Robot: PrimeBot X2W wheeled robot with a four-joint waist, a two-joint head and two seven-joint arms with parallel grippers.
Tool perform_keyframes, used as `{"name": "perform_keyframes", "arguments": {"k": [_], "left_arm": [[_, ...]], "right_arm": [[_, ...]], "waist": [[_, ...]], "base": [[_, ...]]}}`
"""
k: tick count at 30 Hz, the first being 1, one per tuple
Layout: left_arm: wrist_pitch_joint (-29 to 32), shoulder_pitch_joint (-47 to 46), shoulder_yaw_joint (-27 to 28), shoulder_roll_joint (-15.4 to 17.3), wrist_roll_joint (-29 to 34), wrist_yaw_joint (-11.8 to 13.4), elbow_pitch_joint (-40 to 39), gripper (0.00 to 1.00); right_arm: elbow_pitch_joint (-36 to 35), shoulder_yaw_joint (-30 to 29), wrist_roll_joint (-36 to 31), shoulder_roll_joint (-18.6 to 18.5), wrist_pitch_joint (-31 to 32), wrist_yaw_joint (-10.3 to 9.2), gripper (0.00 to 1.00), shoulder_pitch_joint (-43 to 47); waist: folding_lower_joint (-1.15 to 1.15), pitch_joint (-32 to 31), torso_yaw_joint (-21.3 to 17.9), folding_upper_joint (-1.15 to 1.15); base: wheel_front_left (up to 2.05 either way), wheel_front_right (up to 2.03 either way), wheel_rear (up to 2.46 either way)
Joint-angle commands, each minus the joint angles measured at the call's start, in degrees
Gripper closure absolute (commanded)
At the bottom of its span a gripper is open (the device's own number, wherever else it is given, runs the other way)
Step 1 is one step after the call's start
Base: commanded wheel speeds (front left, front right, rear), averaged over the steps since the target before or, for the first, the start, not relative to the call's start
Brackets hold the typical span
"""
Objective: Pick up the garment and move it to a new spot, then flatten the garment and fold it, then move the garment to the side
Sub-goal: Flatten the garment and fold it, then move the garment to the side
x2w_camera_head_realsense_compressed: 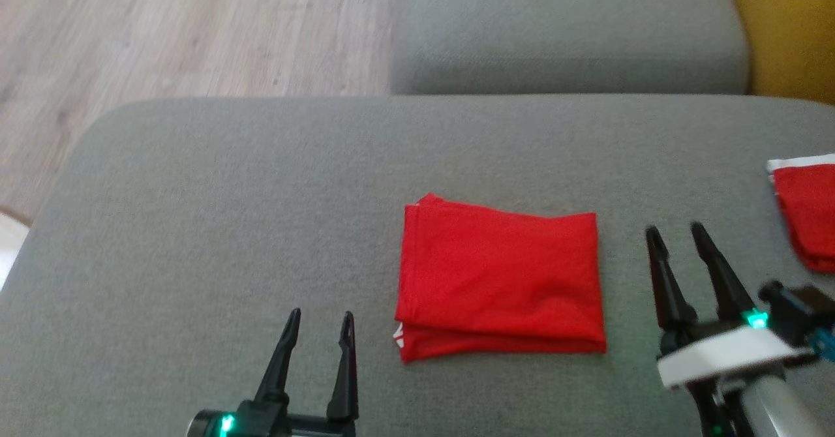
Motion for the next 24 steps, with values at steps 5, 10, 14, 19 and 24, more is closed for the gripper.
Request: {"name": "perform_keyframes", "arguments": {"k": [5, 10, 14, 19, 24], "left_arm": [[-0.55, 0.49, 3.73, -0.62, 0.53, 0.17, -2.14, 0.0], [-0.55, 3.23, 5.05, -0.53, 1.9, 0.18, -1.9, 0.0], [-0.55, 5.53, 6.49, -0.59, 2.18, 0.51, -2.57, 0.0], [-0.55, 6.13, 7.53, -0.66, 2.61, 0.34, -2.75, 0.0], [-0.55, 5.72, 8.34, -0.7, 2.99, 0.07, -2.38, 0.0]], "right_arm": [[-4.7, -4.05, -5.88, -0.08, -1.06, 0.39, 0.0, 6.15], [-7.14, -6.07, -9.1, 2.42, -1.08, 0.39, 0.0, 12.63], [-7.34, -7.06, -10.78, 3.14, -1.08, 0.39, 0.0, 14.72], [-7.47, -7.79, -11.89, 3.92, -1.09, 0.39, 0.0, 15.13], [-7.7, -8.27, -12.58, 4.0, -1.09, 0.39, 0.0, 15.35]], "waist": [[0.01, -3.7, -2.3, 0.0], [0.01, -4.87, -3.46, 0.0], [0.01, -5.41, -4.07, 0.0], [0.01, -5.77, -4.27, 0.0], [0.01, -6.01, -3.95, 0.0]], "base": [[0.0, 0.0, 0.0], [0.0, 0.0, 0.0], [0.0, 0.0, 0.0], [0.0, 0.0, 0.0], [0.0, 0.0, 0.0]]}}
